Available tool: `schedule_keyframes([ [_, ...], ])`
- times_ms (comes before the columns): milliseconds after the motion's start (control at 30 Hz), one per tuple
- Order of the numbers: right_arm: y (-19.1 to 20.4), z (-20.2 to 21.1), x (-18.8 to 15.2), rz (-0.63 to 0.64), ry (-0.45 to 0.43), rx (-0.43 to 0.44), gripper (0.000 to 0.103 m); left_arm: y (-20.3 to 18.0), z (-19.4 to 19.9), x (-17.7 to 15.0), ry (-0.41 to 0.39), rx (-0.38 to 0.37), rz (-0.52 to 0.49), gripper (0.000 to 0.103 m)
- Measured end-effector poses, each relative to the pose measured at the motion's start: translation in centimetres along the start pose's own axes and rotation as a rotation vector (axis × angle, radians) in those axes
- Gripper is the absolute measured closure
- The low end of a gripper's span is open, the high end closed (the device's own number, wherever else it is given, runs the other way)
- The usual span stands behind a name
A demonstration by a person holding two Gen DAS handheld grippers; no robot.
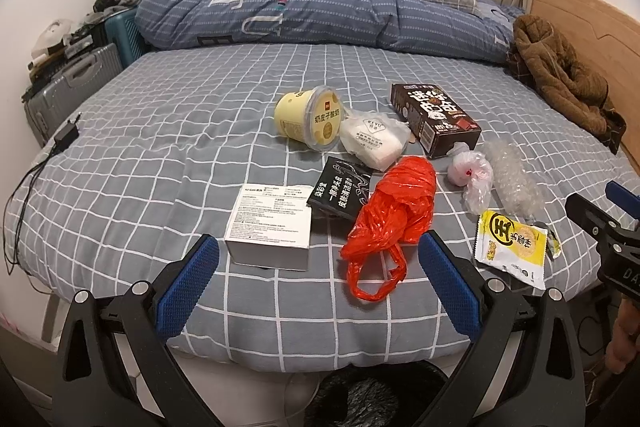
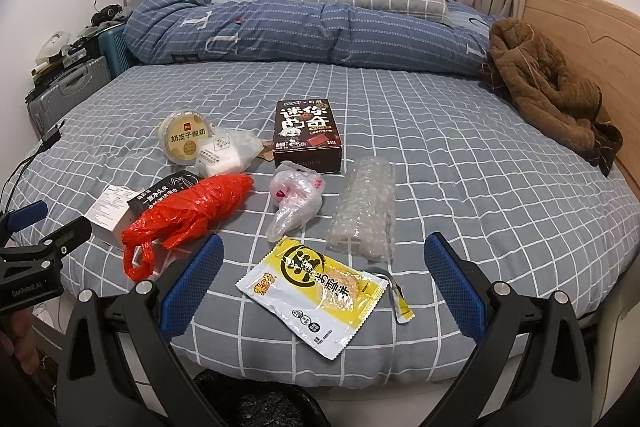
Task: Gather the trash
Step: 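Grasp the red plastic bag with the left tool while the right tool grasps the bubble wrap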
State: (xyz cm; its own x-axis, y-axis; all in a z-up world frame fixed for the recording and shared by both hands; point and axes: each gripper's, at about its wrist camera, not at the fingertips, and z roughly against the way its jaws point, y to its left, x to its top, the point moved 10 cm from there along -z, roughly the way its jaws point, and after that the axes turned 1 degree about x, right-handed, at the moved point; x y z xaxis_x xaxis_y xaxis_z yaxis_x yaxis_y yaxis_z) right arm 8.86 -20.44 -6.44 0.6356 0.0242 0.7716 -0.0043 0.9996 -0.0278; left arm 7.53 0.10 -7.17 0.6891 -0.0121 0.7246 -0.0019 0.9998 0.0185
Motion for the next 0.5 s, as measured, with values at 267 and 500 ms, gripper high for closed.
schedule_keyframes([
  [267, 0.1, -0.2, 0.4, 0.006, -0.002, -0.003, 0.007, -0.8, 0.0, 0.9, -0.002, -0.018, -0.001, 0.006],
  [500, -1.3, -2.3, 2.6, -0.009, 0.002, -0.033, 0.007, -3.5, -1.8, 2.8, 0.01, -0.061, -0.043, 0.006],
])
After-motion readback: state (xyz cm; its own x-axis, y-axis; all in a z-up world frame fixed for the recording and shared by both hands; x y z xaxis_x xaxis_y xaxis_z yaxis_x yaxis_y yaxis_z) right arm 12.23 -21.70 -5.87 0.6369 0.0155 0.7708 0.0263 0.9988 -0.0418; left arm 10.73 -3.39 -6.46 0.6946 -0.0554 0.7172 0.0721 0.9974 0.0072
